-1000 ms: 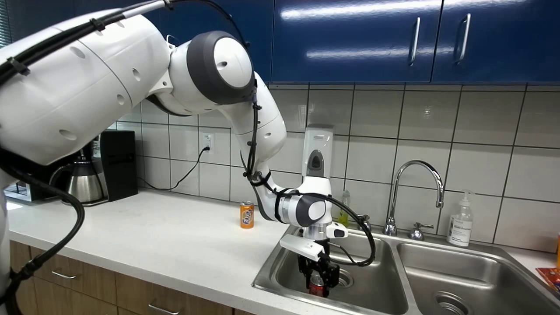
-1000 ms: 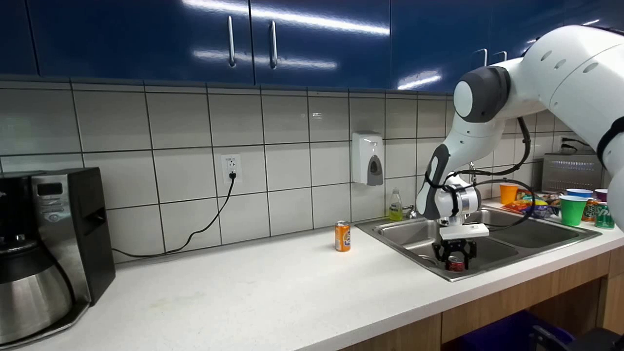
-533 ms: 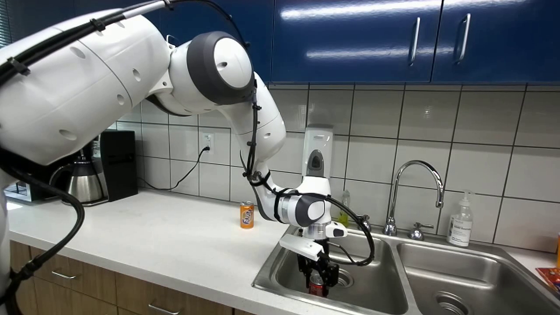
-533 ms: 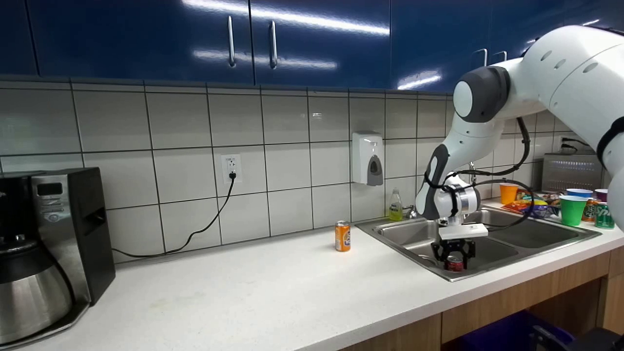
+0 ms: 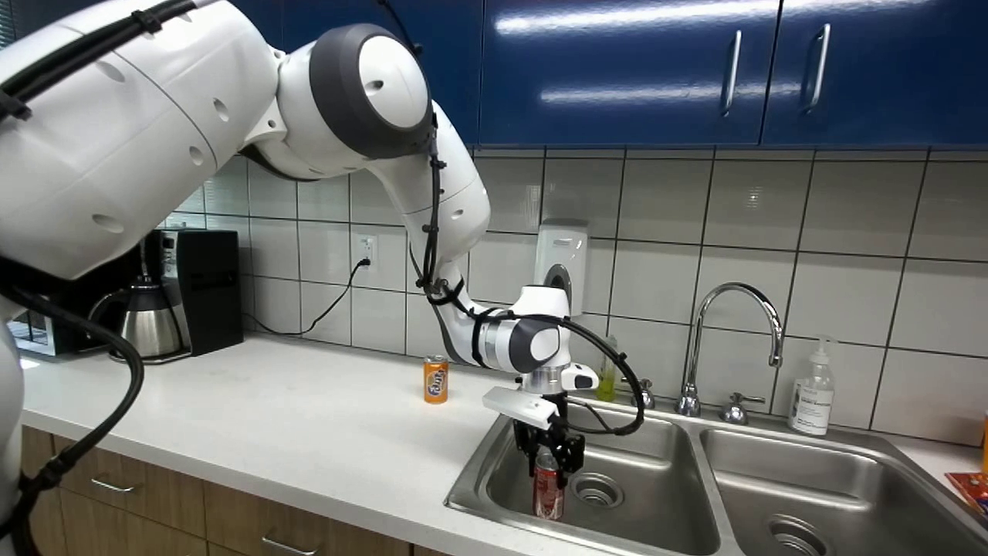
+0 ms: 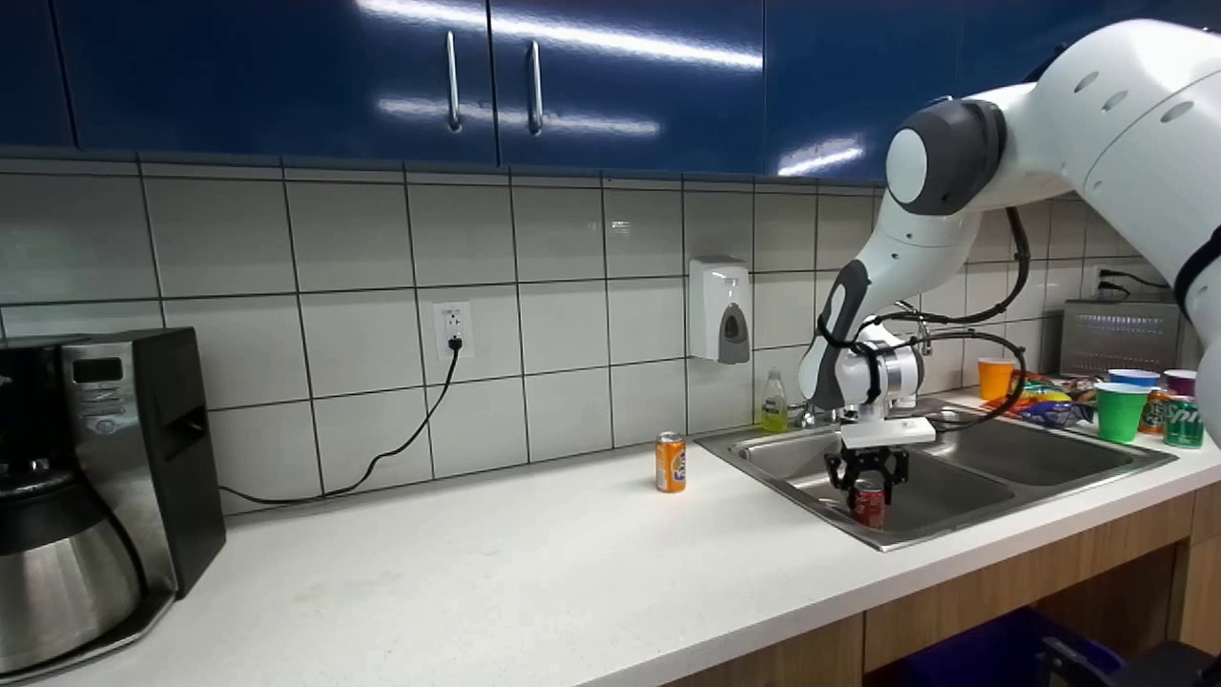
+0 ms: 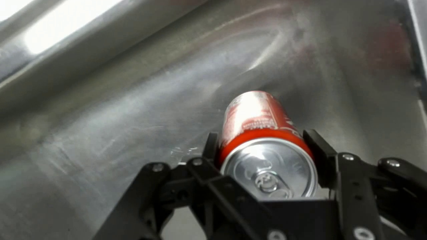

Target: Put the red can on the counter to the left

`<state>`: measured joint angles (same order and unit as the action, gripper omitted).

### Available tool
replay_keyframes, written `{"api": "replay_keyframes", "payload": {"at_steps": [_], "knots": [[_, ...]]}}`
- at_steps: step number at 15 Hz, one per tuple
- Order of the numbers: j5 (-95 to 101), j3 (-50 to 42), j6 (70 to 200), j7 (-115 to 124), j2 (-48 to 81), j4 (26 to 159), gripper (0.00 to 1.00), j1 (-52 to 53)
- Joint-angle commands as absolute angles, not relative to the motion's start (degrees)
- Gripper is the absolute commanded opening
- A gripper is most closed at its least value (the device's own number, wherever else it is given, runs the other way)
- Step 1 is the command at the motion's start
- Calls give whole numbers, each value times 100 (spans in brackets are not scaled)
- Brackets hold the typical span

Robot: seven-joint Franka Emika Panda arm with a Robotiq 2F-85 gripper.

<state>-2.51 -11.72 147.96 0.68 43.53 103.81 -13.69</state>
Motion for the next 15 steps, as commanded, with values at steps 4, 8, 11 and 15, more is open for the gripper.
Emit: {"api": "replay_keyframes", "payload": {"at_steps": [4,8,11,15], "knots": [[-139,-1208,14608,179,3033,11351,40,-1146],[-75,-1240,14497,195,2397,11825,40,-1102],[-10,-1257,14399,217,1891,12181,40,-1063],[73,-1233,14190,253,1310,12559,40,-1002]]}}
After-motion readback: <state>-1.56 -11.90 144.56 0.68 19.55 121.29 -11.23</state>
